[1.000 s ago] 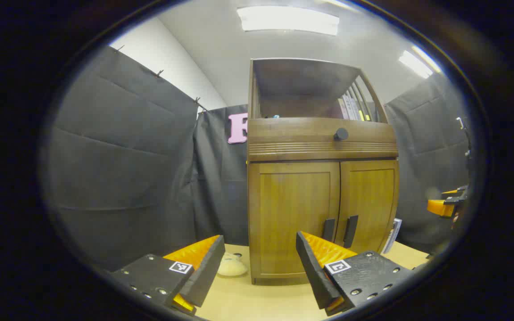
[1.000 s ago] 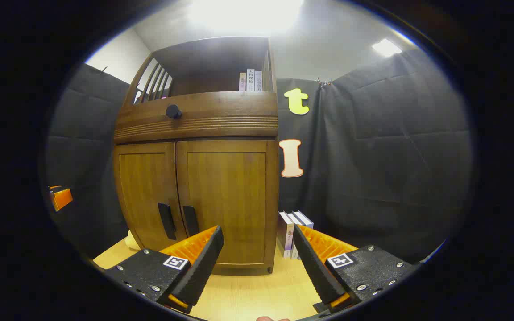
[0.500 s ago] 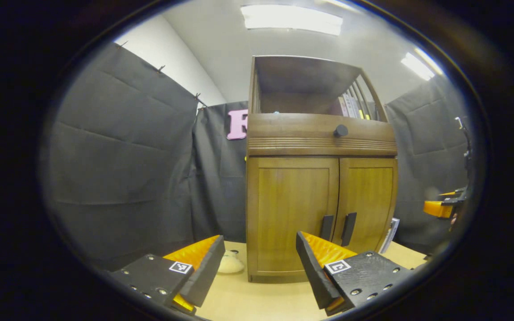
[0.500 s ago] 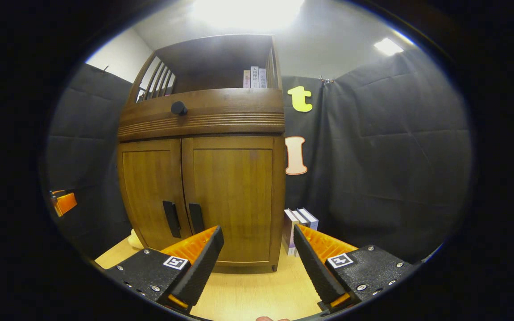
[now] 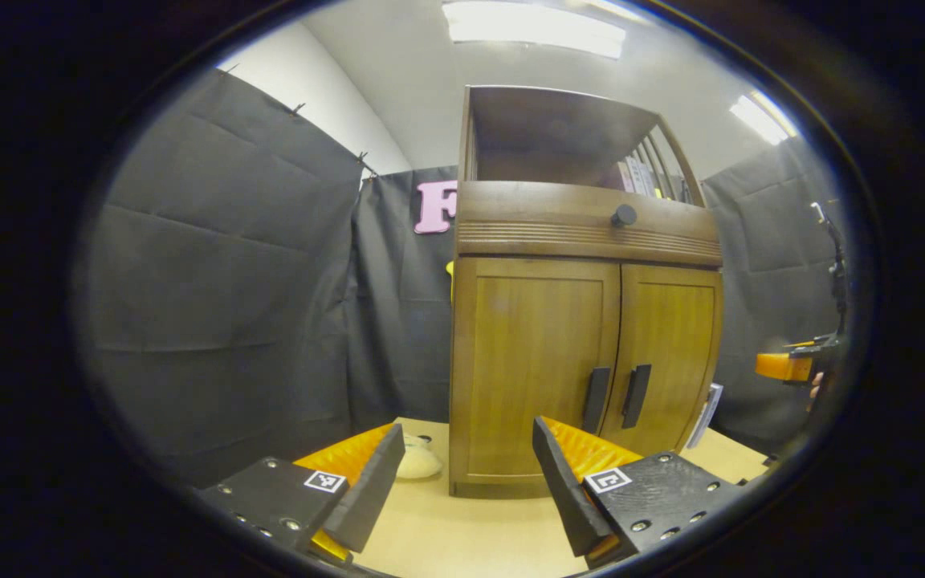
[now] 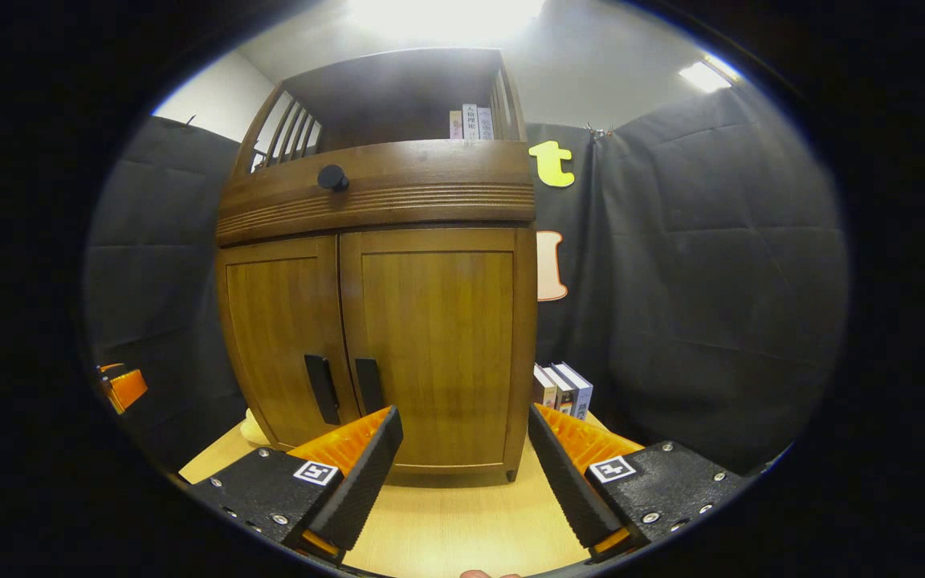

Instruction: Open the right door of the double-door shoe cabinet with the right hand, and open the left door with the left hand.

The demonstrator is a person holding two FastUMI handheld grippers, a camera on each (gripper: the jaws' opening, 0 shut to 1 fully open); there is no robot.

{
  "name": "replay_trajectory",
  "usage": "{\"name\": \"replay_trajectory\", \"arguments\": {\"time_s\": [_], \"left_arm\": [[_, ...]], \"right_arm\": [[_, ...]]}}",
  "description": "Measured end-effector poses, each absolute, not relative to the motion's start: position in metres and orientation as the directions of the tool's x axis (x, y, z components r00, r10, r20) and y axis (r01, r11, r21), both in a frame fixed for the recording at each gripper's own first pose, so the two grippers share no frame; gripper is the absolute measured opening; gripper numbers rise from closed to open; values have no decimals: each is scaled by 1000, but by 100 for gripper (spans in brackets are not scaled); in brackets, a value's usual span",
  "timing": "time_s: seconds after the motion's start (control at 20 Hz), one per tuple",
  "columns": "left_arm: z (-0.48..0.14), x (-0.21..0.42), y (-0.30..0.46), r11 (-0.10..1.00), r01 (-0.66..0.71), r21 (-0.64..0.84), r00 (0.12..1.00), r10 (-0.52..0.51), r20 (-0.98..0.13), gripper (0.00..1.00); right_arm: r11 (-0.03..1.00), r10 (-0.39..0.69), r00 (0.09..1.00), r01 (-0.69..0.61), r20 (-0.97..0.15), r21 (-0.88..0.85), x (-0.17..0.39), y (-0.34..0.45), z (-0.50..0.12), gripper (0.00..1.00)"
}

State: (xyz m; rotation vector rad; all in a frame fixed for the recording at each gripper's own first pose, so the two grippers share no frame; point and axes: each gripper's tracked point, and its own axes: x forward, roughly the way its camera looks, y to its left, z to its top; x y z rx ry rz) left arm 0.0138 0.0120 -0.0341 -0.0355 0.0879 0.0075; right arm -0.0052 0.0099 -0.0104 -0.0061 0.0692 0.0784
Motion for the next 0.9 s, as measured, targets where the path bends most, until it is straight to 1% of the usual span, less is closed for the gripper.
{"name": "replay_trajectory", "arguments": {"time_s": [0.55,0.7,0.75,0.9], "left_arm": [[-56,8,17,999,13,-36,991,-18,-132,94],[-66,9,19,999,20,-31,989,-24,-147,94],[-69,10,21,999,22,-32,988,-27,-153,94],[-83,13,25,999,23,-33,984,-29,-177,94]], "right_arm": [[987,158,984,-157,-78,23,0,29,-10,98],[985,170,981,-169,-91,20,11,34,-13,96],[985,174,980,-172,-97,21,13,36,-15,98],[982,187,973,-184,-133,33,19,39,-21,96]]}}
